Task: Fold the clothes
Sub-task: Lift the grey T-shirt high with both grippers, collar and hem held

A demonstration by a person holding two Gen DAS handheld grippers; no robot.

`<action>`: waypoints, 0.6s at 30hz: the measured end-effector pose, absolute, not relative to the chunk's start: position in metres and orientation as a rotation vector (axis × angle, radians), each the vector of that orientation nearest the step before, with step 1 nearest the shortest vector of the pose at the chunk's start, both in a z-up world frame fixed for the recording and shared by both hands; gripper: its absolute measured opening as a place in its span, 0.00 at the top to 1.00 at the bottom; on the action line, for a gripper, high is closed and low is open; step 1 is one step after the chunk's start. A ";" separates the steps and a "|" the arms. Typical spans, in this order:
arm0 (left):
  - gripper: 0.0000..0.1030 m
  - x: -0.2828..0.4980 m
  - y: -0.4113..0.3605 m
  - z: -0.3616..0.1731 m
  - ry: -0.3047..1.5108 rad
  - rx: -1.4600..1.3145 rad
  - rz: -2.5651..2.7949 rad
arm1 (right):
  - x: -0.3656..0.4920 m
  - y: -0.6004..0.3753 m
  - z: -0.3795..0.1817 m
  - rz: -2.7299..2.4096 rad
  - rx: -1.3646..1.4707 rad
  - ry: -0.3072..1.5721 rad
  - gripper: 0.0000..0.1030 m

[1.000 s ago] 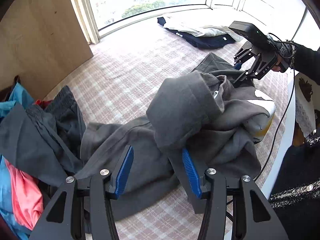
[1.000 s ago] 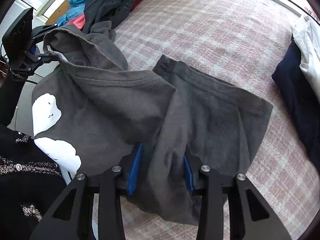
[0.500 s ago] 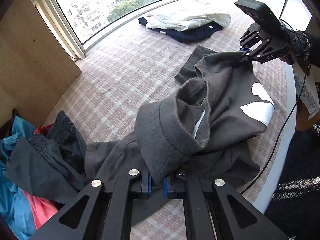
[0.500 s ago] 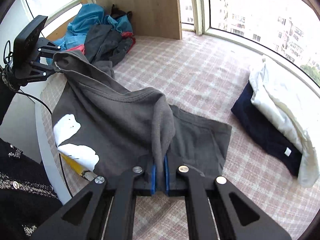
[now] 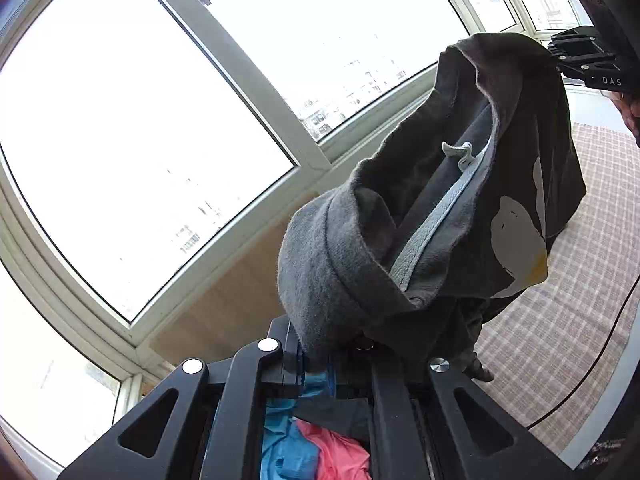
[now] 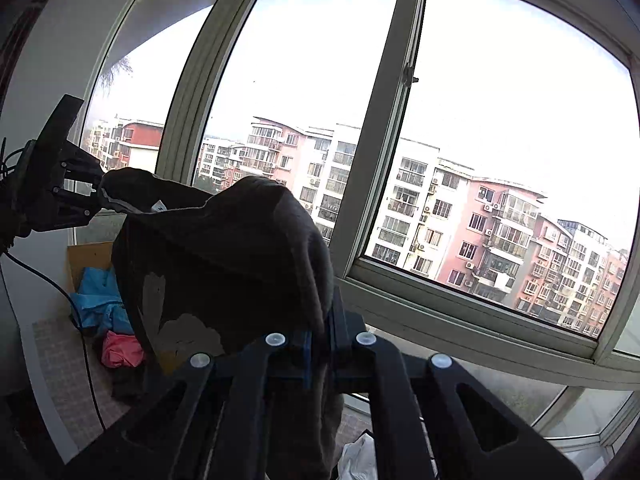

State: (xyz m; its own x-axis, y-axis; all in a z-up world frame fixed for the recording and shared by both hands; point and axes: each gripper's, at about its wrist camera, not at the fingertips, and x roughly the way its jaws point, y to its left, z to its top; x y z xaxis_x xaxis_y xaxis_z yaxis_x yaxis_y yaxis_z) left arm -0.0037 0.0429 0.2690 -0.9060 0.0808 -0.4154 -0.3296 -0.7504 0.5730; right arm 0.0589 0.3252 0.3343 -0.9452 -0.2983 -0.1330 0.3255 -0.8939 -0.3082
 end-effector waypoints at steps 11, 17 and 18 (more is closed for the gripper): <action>0.93 0.083 0.016 0.367 1.182 -0.343 2.744 | 0.125 0.281 0.390 -2.797 0.038 0.607 0.95; 0.93 0.070 0.002 0.308 1.141 -0.558 2.568 | 0.087 0.291 0.299 -2.740 0.372 0.516 0.95; 0.93 0.063 0.002 0.289 1.135 -0.624 2.523 | 0.074 0.294 0.268 -2.727 0.477 0.492 0.95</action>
